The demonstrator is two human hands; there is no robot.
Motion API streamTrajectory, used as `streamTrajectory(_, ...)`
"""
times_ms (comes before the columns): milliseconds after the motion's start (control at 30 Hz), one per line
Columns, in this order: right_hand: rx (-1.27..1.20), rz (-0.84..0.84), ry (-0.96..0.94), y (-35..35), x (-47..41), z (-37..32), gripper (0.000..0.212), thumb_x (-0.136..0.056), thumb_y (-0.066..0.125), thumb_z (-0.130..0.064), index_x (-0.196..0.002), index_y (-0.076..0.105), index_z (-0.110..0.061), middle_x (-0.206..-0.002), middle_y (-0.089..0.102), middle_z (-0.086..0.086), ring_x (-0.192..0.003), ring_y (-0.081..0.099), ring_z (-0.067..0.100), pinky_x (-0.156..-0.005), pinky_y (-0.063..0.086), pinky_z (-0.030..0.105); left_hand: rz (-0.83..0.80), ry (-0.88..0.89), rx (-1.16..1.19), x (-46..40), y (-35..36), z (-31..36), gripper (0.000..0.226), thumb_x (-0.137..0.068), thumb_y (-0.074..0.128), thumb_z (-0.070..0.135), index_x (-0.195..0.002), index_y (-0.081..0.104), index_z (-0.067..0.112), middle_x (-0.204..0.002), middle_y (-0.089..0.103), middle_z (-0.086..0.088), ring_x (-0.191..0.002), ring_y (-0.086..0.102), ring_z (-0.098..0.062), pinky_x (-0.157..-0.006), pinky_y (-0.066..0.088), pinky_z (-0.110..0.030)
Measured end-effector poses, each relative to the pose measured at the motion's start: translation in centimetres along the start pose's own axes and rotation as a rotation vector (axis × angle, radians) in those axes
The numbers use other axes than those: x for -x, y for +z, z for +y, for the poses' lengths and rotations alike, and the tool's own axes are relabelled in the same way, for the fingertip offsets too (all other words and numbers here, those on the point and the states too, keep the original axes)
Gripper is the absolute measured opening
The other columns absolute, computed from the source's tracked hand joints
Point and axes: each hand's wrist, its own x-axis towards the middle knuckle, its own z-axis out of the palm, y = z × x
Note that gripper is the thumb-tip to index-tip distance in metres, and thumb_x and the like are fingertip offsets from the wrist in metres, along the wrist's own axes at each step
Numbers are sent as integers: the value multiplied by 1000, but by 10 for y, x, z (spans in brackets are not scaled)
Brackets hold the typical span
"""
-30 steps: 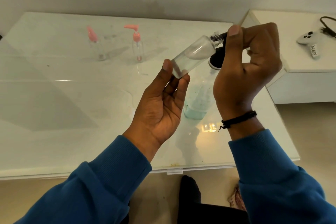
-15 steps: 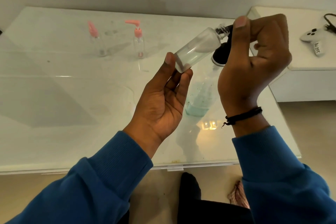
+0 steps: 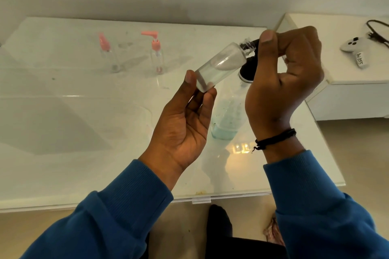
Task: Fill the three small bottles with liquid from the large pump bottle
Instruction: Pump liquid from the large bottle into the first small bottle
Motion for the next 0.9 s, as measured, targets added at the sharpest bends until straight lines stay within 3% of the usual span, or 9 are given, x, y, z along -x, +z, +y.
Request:
streamTrajectory(100, 13, 11, -8, 1, -2, -1, 33, -95, 62, -7, -63, 58, 0, -65, 55, 16, -68, 48, 35, -68, 38, 38, -11, -3, 0, 0, 1, 0, 68, -64, 80, 24, -128, 66, 5, -113, 72, -14, -85, 71, -18, -64, 61, -22)
streamTrajectory(233, 11, 10, -7, 2, 3, 0, 32, -96, 62, -6, -65, 58, -1, -66, 54, 15, -68, 46, 31, -65, 38, 45, -2, -2, -2, 0, 0, 1, 67, -63, 80, 24, -127, 67, 5, -109, 73, -13, -84, 71, -17, -63, 60, -21)
streamTrajectory(400, 16, 27, -19, 1, -3, -1, 32, -95, 63, -7, -64, 59, -1, -65, 54, 17, -66, 47, 36, -68, 34, 30, -5, -7, -2, 0, 3, 0, 61, -67, 76, 24, -124, 67, 4, -100, 73, -13, -79, 72, -17, -59, 59, -21)
streamTrajectory(567, 3, 12, -9, 2, 5, 0, 31, -96, 61, -5, -66, 58, -2, -68, 50, 9, -68, 44, 26, -62, 38, 45, 3, -5, 2, 1, 1, 0, 65, -64, 79, 23, -125, 67, 4, -103, 73, -13, -80, 72, -17, -59, 59, -21)
streamTrajectory(733, 3, 20, -27, 1, -3, -2, 31, -95, 61, -7, -65, 58, -2, -65, 53, 16, -67, 45, 30, -70, 34, 26, 3, 3, -5, 0, 4, 0, 68, -64, 78, 24, -128, 65, 4, -105, 73, -13, -81, 72, -18, -60, 60, -22)
streamTrajectory(900, -3, 24, -17, 3, 3, 0, 30, -97, 61, -5, -66, 58, -3, -69, 48, 5, -68, 42, 21, -61, 38, 44, 10, 10, -3, -1, 2, 0, 74, -60, 82, 22, -129, 65, 5, -107, 72, -13, -82, 71, -17, -60, 59, -21)
